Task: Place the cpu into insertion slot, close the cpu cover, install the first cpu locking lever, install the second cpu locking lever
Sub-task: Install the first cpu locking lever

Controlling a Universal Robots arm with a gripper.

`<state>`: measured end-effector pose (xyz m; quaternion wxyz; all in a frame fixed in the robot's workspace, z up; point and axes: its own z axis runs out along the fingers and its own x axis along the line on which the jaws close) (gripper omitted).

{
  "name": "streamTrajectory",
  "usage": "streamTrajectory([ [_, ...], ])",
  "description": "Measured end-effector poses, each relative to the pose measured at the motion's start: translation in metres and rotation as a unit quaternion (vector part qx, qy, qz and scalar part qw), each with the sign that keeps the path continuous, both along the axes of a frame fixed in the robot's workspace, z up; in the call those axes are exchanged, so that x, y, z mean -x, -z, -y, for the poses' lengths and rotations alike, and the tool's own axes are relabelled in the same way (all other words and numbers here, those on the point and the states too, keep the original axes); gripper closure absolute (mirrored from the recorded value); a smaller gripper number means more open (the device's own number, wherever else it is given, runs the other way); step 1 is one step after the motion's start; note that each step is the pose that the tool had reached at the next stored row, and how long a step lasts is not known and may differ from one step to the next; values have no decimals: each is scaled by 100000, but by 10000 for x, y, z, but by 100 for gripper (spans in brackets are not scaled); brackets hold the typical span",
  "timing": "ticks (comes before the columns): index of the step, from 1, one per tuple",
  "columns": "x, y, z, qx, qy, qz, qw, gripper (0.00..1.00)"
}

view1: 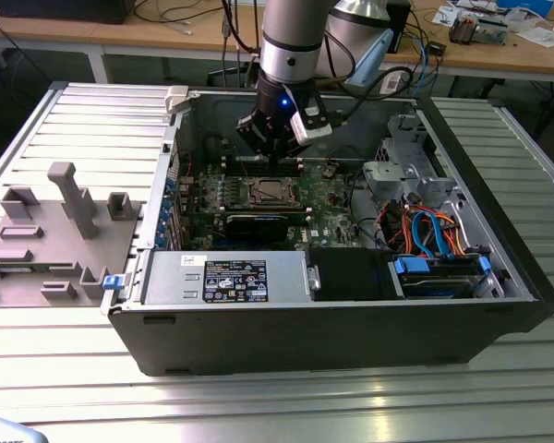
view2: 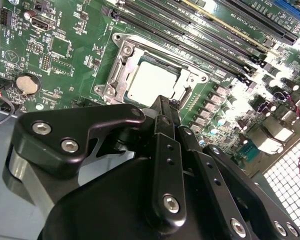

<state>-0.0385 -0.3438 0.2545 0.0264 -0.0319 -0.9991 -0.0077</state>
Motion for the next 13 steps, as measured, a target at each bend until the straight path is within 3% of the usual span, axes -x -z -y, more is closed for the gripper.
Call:
streamTrajectory([
  [13, 0, 0, 0, 0, -880, 1, 99996, 89],
])
